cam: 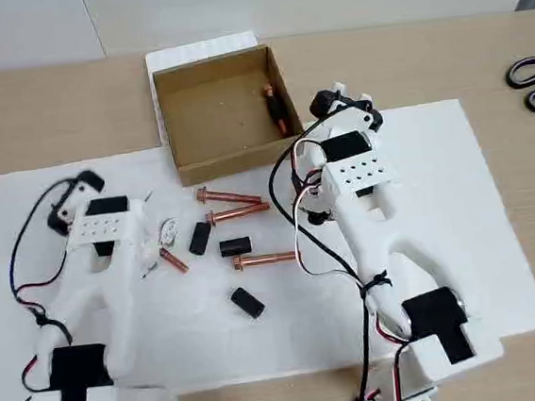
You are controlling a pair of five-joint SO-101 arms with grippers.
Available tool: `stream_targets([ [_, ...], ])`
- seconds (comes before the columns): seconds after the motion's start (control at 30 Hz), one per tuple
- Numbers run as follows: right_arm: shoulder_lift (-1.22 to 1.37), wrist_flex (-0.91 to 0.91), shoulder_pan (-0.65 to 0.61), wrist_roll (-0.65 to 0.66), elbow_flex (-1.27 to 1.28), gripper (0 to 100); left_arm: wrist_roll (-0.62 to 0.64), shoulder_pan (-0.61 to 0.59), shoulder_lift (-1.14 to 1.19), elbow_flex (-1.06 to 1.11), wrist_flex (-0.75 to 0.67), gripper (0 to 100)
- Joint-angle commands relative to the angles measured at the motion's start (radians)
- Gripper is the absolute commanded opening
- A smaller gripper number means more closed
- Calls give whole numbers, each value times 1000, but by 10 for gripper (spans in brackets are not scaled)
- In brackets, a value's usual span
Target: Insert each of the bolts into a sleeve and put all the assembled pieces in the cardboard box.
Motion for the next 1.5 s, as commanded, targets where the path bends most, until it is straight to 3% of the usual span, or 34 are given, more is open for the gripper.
stream_targets([
  [0.0, -65, 7, 4, 6, -57, 3, 0, 3, -3, 10, -25, 137],
  [0.23, -65, 8, 7, 6, -57, 3, 0, 3, -3, 105, -281, 137],
  [0.4, -67, 8, 5, 6, -57, 3, -2, 5, -3, 120, -308, 104],
  [0.5, -67, 8, 7, 6, -57, 3, -14, -6, -14, 111, -238, 2],
  [0.7, -67, 8, 7, 6, -57, 3, -61, -15, -15, 12, -91, 6],
  [0.87, -67, 25, 7, 11, -95, 3, -72, -20, -17, -242, 121, 6],
  [1.0, -65, 73, 7, 74, -238, 3, -183, -23, -17, -585, 301, 6],
  [1.13, -65, -19, 7, 152, -318, 4, -285, -18, -17, -871, 316, 6],
  [1.33, -133, -254, 39, 250, -324, 5, -525, 54, -55, -952, 124, 6],
  [1.47, -262, -344, 41, 315, -310, 5, -598, 153, -210, -917, 29, 6],
])
